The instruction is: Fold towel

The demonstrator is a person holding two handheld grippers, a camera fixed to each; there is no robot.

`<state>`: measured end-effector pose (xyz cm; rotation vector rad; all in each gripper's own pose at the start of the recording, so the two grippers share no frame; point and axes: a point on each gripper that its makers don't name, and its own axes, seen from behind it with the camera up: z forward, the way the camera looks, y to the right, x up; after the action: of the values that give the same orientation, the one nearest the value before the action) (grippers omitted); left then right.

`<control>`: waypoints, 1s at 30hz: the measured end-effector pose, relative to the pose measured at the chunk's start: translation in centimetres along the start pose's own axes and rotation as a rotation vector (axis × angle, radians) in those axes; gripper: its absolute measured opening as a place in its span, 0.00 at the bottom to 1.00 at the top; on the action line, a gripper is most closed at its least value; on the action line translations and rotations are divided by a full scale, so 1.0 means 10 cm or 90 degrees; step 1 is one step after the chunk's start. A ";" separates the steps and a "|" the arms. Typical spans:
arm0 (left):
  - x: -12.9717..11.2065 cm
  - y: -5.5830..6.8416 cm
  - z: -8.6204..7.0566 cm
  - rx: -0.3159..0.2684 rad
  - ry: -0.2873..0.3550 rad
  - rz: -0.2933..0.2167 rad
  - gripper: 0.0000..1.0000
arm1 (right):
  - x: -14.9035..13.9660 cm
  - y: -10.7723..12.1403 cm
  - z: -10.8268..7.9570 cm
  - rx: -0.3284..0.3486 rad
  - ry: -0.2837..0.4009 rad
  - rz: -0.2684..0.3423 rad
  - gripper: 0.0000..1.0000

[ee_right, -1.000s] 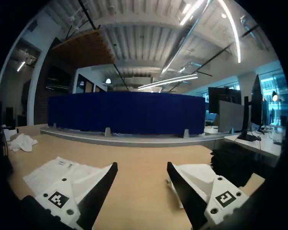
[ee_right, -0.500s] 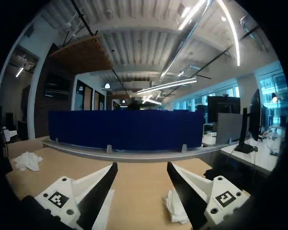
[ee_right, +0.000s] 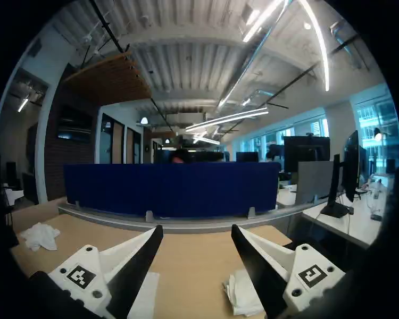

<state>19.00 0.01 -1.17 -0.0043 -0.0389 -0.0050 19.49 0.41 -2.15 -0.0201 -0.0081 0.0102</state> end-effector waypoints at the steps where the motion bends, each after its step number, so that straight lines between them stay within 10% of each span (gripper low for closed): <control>1: 0.00 0.02 0.00 -0.005 -0.005 0.002 0.95 | 0.00 -0.02 0.01 0.005 -0.005 -0.001 1.00; 18: -0.24 0.70 -0.21 -0.254 -0.158 0.045 0.95 | -0.36 -0.75 -0.10 0.246 -0.183 -0.098 1.00; 30: -0.56 0.83 -0.24 -0.310 -0.213 0.070 0.95 | -0.63 -0.95 -0.12 0.311 -0.252 -0.127 1.00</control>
<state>13.52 8.31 -3.83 -0.4953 -0.3716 0.0966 13.31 -9.19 -3.26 0.4709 -0.4025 -0.1830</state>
